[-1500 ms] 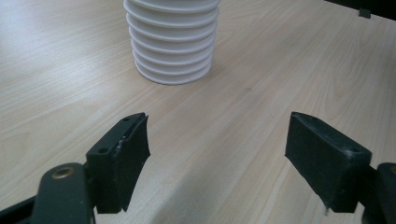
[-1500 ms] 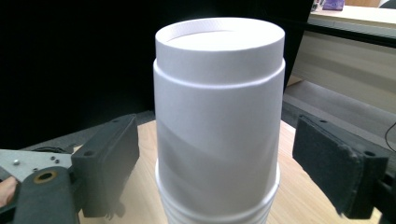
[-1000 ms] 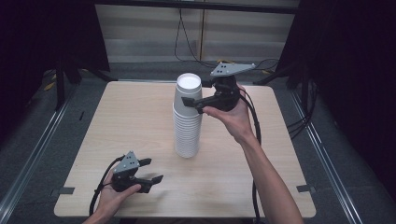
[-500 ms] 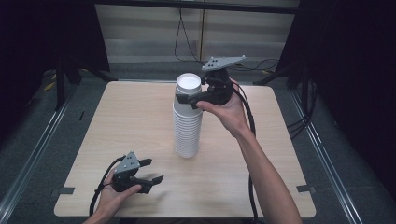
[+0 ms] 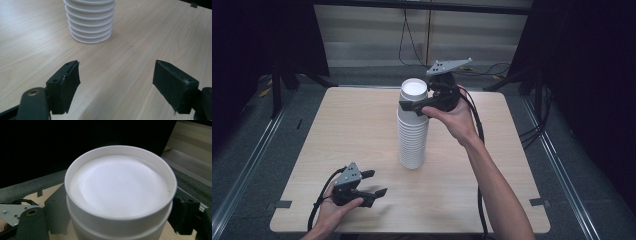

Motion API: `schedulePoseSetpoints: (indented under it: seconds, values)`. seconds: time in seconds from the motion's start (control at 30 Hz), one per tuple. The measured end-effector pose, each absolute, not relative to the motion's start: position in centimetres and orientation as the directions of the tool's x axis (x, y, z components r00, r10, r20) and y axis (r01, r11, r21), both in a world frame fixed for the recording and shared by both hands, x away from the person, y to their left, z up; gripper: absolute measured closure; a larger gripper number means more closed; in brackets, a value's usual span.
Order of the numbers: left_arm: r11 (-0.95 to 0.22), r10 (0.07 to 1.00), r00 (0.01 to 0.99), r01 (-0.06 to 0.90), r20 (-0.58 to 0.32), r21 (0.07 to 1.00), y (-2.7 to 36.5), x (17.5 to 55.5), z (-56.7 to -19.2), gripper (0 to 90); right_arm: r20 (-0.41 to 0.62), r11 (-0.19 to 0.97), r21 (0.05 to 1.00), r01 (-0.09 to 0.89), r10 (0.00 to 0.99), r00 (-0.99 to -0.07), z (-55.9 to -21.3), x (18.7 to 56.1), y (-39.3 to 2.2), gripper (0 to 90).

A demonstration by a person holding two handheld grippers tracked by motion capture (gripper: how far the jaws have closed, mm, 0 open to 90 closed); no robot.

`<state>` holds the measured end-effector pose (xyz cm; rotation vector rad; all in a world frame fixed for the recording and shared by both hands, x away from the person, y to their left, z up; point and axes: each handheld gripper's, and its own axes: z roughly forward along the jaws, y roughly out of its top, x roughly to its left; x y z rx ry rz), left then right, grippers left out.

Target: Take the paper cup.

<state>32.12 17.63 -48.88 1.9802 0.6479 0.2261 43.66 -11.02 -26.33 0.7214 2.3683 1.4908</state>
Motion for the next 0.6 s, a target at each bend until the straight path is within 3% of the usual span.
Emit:
schedulePoseSetpoints:
  seconds: [0.6]
  values:
    - [-0.355, 0.532, 0.838, 0.352, -0.122, 0.866, 17.57, 32.09, -48.93, 21.3, 0.032, 0.309, 0.922, 0.232, 0.537, -0.843, -25.33, 43.06, -11.33, 19.9]
